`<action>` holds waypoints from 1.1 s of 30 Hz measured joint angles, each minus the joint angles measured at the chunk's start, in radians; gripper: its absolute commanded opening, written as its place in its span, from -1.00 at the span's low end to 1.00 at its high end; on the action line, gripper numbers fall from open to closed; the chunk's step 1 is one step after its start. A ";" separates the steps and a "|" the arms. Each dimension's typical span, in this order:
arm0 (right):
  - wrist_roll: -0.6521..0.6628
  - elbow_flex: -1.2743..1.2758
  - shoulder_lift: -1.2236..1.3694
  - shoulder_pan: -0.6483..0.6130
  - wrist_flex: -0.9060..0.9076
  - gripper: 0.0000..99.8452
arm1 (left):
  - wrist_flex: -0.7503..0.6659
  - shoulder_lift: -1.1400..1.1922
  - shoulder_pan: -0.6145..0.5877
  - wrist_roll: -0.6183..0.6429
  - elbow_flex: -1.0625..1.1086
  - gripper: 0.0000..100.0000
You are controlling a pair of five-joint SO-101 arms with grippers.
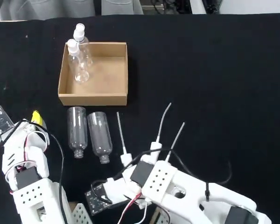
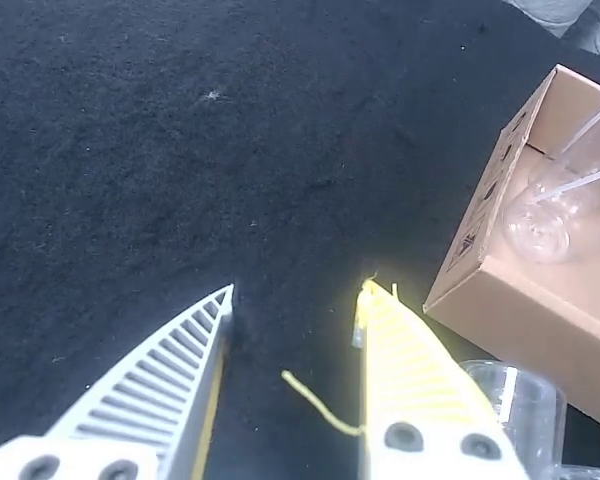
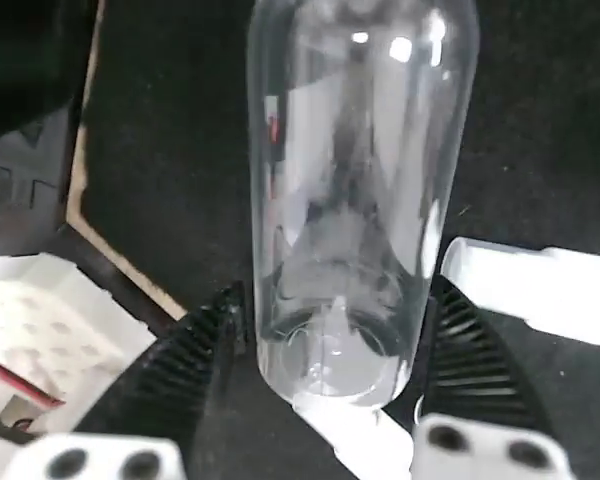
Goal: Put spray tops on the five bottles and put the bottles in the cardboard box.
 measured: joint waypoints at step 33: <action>0.077 -0.120 -0.002 0.330 0.155 -0.72 | 0.000 0.000 0.000 0.000 0.000 -0.64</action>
